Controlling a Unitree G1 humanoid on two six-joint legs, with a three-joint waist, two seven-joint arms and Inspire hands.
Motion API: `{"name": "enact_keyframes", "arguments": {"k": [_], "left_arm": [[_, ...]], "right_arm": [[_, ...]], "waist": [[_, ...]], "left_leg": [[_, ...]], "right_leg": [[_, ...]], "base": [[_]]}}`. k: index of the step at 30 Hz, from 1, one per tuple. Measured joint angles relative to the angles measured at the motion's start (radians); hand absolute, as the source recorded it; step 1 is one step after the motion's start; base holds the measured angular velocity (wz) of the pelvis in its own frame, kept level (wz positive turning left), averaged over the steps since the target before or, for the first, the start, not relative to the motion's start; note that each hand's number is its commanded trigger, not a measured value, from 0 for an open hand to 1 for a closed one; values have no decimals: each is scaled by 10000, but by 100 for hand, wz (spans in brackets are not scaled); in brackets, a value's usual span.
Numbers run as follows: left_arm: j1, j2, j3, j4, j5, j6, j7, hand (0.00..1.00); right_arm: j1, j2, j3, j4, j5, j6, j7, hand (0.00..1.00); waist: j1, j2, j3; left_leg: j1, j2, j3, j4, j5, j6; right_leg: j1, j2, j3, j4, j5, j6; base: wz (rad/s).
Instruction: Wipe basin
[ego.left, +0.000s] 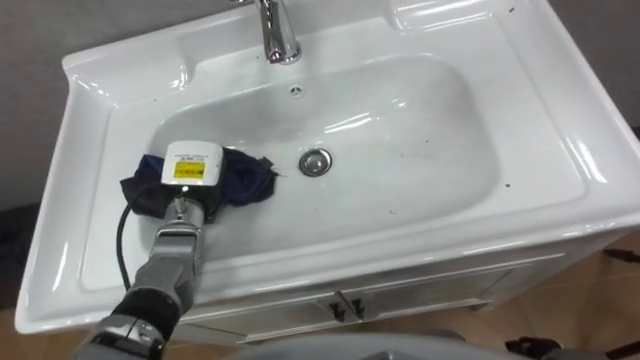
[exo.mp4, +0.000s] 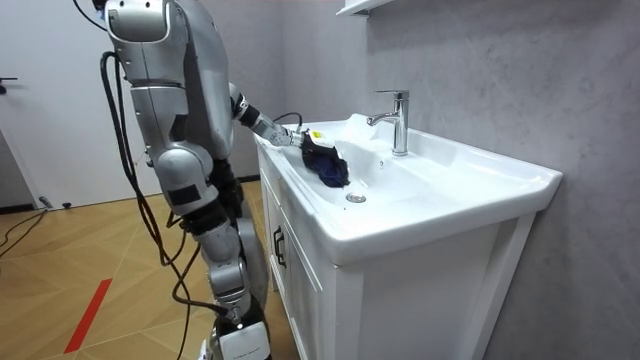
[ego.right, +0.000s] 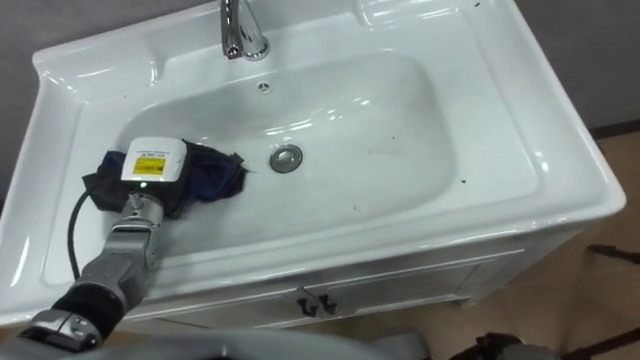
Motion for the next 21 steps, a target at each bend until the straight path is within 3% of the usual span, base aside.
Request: {"name": "enact_keyframes", "arguments": {"k": [4, 6, 10, 14, 16, 21], "left_arm": [[-325, -178, -28, 155, -588, 119, -34, 100], [-700, -450, -62, 225, -829, 189, -280, 100], [-1464, -643, -648, 573, -1999, 255, -643, 100], [-2393, -798, -1091, 927, -3228, 216, -1495, 100], [-2622, -881, -1132, 1018, -3860, 167, -1756, 100], [-3074, -921, -2036, 799, -4797, 105, -2662, 100]], "right_arm": [[-255, 15, -1, -2, 362, -1, -14, 0], [-453, 102, -12, 0, 921, -178, -22, 0], [-750, 279, 37, 4, 1870, -369, -7, 0], [-1070, 291, 175, 16, 2605, -857, 180, 0], [-1153, 256, 176, 44, 2578, -993, 239, 0], [-1043, 27, 182, -31, 2570, -1187, 619, 0]], "waist": [[-36, -48, 37], [-115, -144, 107], [-270, -261, 192], [-753, -168, 229], [-999, -57, 196], [-1484, 330, 222]], "left_leg": [[-147, -1, 13, -14, 11, -11], [-225, -1, 10, -16, 18, -11], [-339, 0, 75, 12, 19, -6], [-591, -39, -23, 44, 56, 53], [-700, -61, -20, 62, 60, 60], [-769, -103, 57, 46, 83, 97]], "right_leg": [[-258, 33, 196, 173, -1, 34], [-335, 31, 210, 135, 55, 61], [-467, 44, 315, 136, 126, 91], [-664, 1, 230, 88, 212, 131], [-717, -29, 165, 65, 224, 152], [-854, -86, 256, 109, 232, 178]], "base": [[-7], [0], [-5], [5], [9], [-3]]}}
